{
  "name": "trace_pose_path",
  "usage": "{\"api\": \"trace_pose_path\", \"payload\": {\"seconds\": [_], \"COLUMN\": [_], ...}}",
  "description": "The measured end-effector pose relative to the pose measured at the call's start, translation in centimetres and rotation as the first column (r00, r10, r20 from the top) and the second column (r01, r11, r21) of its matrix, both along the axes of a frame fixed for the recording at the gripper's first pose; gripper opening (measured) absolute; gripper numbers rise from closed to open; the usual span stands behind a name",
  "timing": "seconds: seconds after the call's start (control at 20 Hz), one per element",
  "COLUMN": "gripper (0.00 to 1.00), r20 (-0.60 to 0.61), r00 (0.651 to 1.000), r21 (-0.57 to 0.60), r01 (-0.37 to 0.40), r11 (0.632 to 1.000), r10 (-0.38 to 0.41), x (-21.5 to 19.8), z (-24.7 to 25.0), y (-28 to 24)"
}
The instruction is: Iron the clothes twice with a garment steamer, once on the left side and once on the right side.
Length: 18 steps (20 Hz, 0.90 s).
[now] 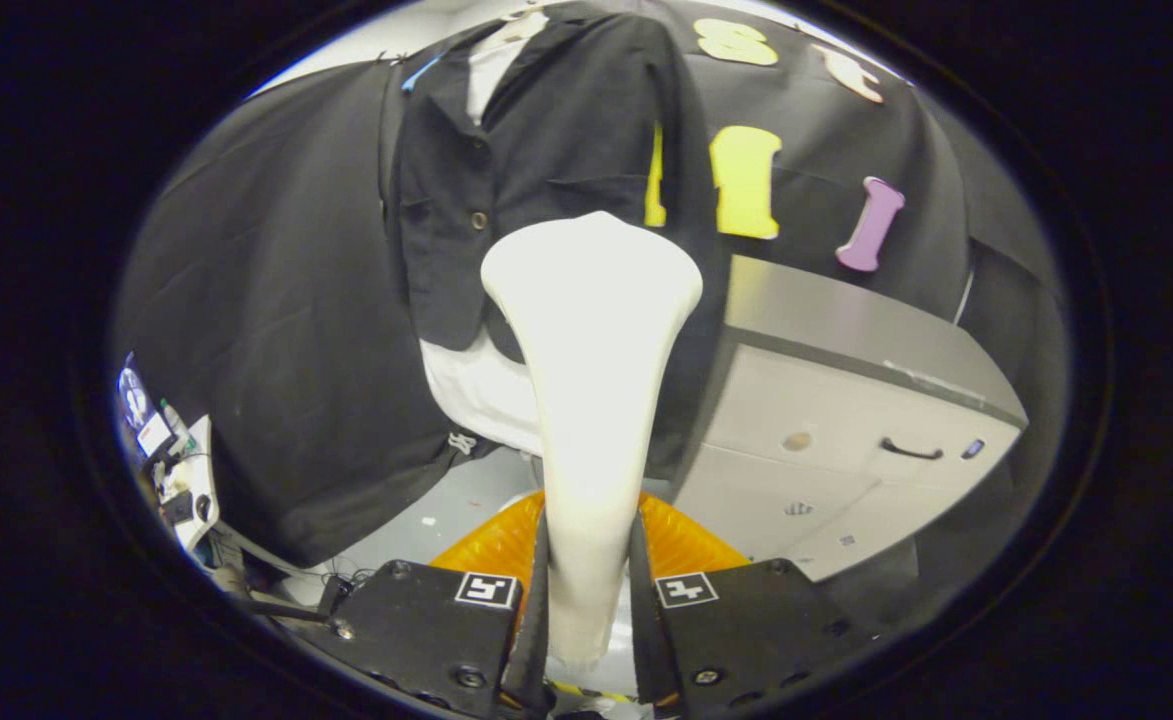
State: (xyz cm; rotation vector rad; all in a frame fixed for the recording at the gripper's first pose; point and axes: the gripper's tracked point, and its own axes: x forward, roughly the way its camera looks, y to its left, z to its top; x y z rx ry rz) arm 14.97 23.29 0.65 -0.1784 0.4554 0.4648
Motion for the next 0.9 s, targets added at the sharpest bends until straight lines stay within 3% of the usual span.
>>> {"api": "trace_pose_path", "payload": {"seconds": [0.5, 0.9], "gripper": [0.37, 0.37], "r20": [0.018, -0.005], "r00": [0.985, 0.953], "r21": [0.119, 0.178], "r01": [0.170, 0.299], "r11": [0.978, 0.938], "r10": [-0.173, -0.303], "x": [-2.7, -4.2], "z": [-0.3, -1.6], "y": [-19.1, -28.1]}}
